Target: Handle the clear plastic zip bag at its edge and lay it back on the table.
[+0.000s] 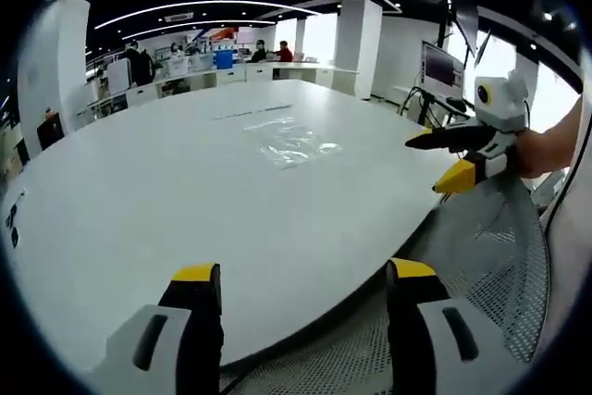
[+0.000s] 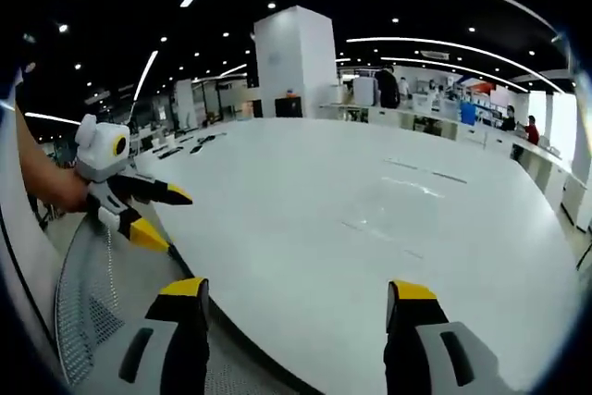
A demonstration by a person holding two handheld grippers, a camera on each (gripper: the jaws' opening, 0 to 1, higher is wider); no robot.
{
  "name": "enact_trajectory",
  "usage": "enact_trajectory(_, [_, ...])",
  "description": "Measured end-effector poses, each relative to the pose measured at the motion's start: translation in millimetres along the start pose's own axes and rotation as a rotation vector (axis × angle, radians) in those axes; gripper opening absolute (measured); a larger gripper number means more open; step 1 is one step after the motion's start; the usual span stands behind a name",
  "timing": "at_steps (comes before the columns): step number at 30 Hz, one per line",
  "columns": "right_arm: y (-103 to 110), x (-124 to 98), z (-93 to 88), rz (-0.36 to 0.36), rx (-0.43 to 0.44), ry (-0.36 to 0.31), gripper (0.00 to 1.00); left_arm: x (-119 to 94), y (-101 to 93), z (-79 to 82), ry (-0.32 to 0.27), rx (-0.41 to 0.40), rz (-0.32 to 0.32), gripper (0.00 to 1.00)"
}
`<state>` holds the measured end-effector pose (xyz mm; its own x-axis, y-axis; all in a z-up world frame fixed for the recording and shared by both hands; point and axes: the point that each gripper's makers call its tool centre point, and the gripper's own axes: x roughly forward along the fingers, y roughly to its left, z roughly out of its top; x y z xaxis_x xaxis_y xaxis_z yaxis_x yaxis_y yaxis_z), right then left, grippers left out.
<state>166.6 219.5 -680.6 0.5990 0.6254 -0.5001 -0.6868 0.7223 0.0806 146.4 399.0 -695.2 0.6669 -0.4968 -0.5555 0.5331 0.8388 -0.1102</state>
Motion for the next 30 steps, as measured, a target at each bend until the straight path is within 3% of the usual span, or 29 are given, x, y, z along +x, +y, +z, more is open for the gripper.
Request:
enact_trajectory(10, [-1.8,0.7,-1.9,-0.006,-0.003,0.007,0.77,-2.2,-7.4,3.0,0.011,0.011,-0.007,0.71])
enact_trajectory(30, [-1.9,2.2,-6.8,-0.006,-0.025,0.026,0.73,0.5,1.1,-2.4,0.017,0.011,0.002,0.69])
